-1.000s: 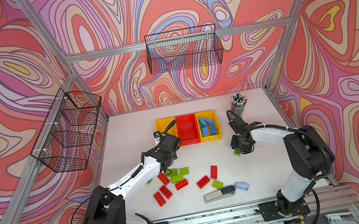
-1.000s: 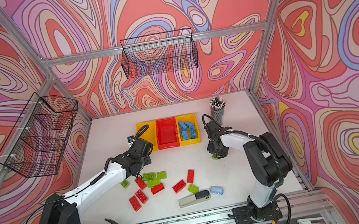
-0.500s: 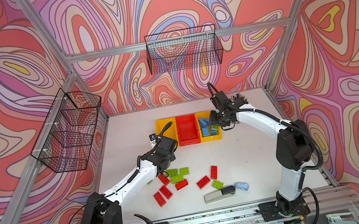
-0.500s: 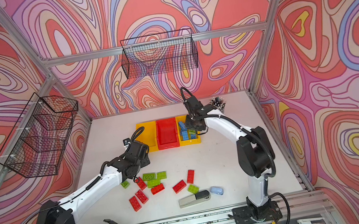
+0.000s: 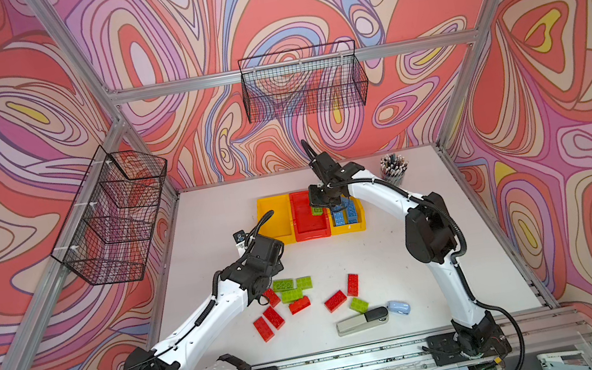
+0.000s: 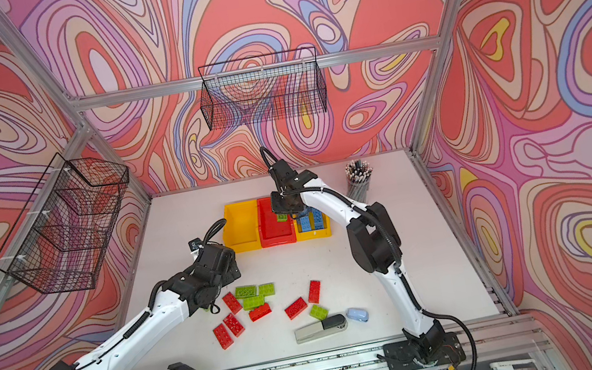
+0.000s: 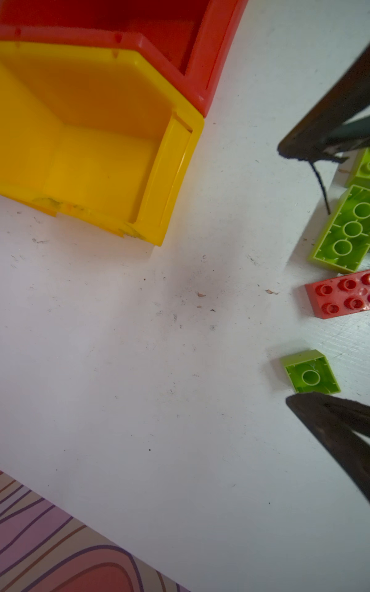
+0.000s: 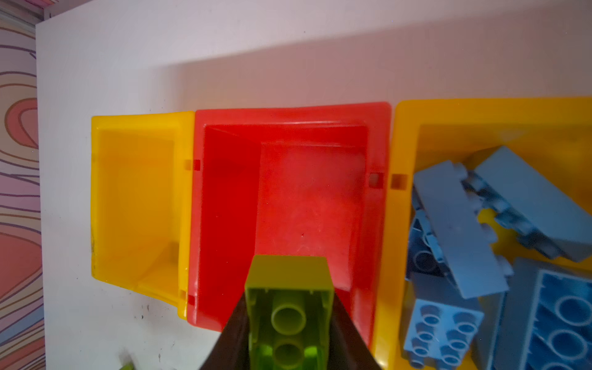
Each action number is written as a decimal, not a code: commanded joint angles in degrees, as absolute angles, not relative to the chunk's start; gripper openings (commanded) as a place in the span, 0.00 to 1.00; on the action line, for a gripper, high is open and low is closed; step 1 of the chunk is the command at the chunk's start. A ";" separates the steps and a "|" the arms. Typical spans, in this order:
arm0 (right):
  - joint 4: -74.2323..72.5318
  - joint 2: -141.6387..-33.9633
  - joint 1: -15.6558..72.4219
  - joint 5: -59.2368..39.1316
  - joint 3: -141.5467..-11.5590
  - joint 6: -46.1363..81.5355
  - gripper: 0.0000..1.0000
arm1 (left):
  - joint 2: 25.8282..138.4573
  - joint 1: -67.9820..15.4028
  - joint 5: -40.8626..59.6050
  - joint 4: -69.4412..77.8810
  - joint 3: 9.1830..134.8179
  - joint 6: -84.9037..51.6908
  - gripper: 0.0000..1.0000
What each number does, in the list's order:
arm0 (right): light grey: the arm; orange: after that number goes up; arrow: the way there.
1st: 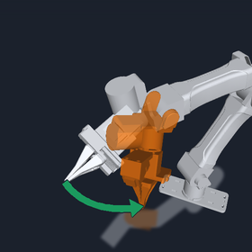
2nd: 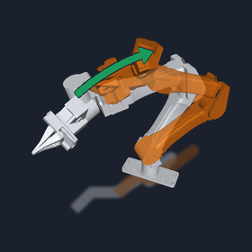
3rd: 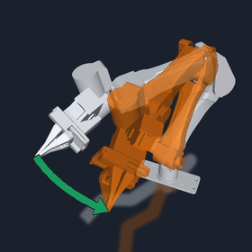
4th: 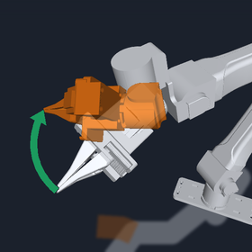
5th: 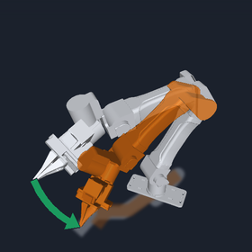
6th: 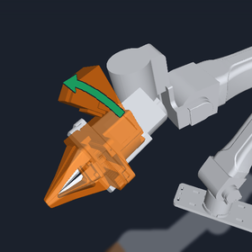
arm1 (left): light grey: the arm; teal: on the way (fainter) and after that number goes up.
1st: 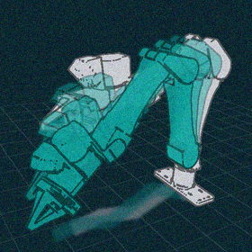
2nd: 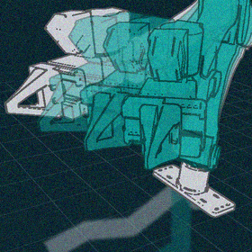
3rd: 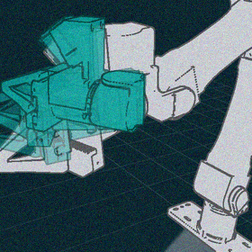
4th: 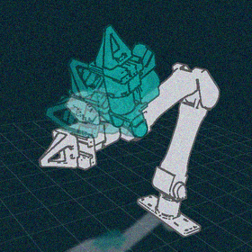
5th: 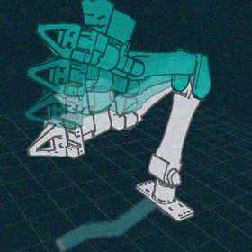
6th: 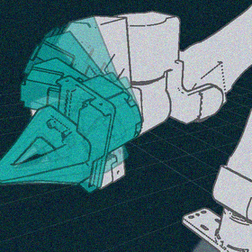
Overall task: Sort the legos into containers by color
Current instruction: 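Carry the lime-green brick to the red bin and release it with the right gripper, then move the right gripper to the lime-green bricks in the pile and grasp one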
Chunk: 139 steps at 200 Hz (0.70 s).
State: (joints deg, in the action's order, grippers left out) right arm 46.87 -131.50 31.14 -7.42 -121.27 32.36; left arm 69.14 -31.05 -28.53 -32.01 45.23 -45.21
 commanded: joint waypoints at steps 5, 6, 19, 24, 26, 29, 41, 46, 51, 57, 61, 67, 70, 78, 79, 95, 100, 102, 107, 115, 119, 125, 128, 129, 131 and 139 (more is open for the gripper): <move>47.29 -134.29 31.75 -9.33 -124.30 31.59 0.34 | 68.39 -29.91 -29.31 -35.87 44.64 -46.71 0.99; 47.24 -134.43 31.74 -9.37 -124.42 31.62 0.34 | 68.38 -29.90 -29.29 -35.91 44.65 -46.74 0.99; 47.19 -135.30 31.79 -9.90 -125.59 31.55 0.41 | 68.39 -29.38 -28.70 -36.25 44.52 -46.97 1.00; 46.99 -135.50 31.83 -10.21 -125.90 31.66 0.45 | 68.42 -29.20 -28.51 -36.45 44.47 -47.17 0.99; 46.95 -135.54 31.86 -10.35 -125.93 31.71 0.46 | 68.39 -29.10 -28.37 -36.53 44.47 -47.26 0.99; 46.79 -135.58 31.88 -10.53 -126.14 31.73 0.49 | 68.38 -28.94 -28.23 -36.78 44.43 -47.40 0.99; 46.17 -135.37 31.89 -11.43 -126.48 31.82 0.61 | 68.16 -28.44 -27.77 -37.50 44.15 -48.03 0.99; 46.02 -135.14 31.98 -11.63 -126.59 31.82 0.65 | 67.96 -28.35 -27.60 -37.73 43.97 -48.32 0.99; 45.97 -134.89 32.08 -11.68 -126.76 31.79 0.69 | 67.72 -28.30 -27.48 -37.99 43.74 -48.56 0.99; 46.12 -134.73 32.19 -11.78 -127.05 31.64 0.73 | 67.34 -28.14 -27.29 -38.06 43.39 -48.85 0.99; 46.33 -134.57 32.24 -11.80 -127.16 31.51 0.74 | 67.12 -28.14 -27.17 -38.14 43.13 -49.11 0.99; 46.67 -134.23 32.43 -11.78 -127.42 31.38 0.76 | 66.75 -28.07 -26.91 -38.22 42.76 -49.41 0.99; 46.93 -134.11 32.57 -11.78 -127.56 31.37 0.77 | 66.49 -28.09 -26.87 -38.23 42.60 -49.54 0.99; 47.64 -133.61 32.84 -11.60 -127.72 31.19 0.78 | 66.05 -28.12 -26.64 -38.47 42.22 -49.94 0.99; 47.77 -133.60 32.90 -11.56 -127.76 31.15 0.78 | 65.94 -28.08 -26.64 -38.53 42.16 -50.02 0.99; 49.93 -132.34 34.03 -10.51 -127.73 30.48 0.78 | 64.89 -28.10 -26.07 -39.49 41.52 -51.01 0.99; 50.72 -131.85 34.46 -9.87 -127.51 30.34 0.78 | 64.49 -28.05 -25.86 -39.70 41.25 -51.33 0.99; 51.00 -131.60 34.70 -9.61 -127.41 30.20 0.78 | 64.33 -28.08 -25.73 -39.72 41.05 -51.46 1.00; 51.71 -131.14 35.19 -9.08 -126.98 30.07 0.78 | 63.85 -28.11 -25.42 -39.95 40.68 -51.85 0.99; 52.72 -130.19 35.94 -8.40 -125.90 29.97 0.77 | 63.07 -28.06 -24.83 -40.23 39.90 -52.42 0.99; 53.18 -129.56 36.39 -8.13 -125.24 29.94 0.77 | 62.65 -28.06 -24.51 -40.53 39.55 -52.74 0.99; 53.64 -128.59 37.04 -7.88 -123.96 29.97 0.76 | 62.09 -28.09 -24.14 -41.09 39.10 -53.38 0.99; 53.81 -128.16 37.37 -7.69 -122.92 29.94 0.76 | 61.77 -28.08 -24.01 -41.41 38.88 -53.82 0.99; 53.85 -127.93 37.41 -7.67 -122.59 29.95 0.76 | 61.73 -28.06 -23.96 -41.54 38.78 -53.89 0.99; 53.91 -127.56 37.67 -7.59 -122.03 29.92 0.75 | 61.53 -28.11 -23.92 -41.78 38.61 -54.23 0.99; 54.10 -126.08 38.70 -7.09 -119.43 29.93 0.75 | 60.71 -28.11 -23.61 -42.48 37.80 -55.18 0.99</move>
State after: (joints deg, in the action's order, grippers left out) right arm 50.22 -132.14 35.66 -9.45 -124.51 30.81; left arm 63.05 -28.45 -25.02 -37.67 39.90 -50.89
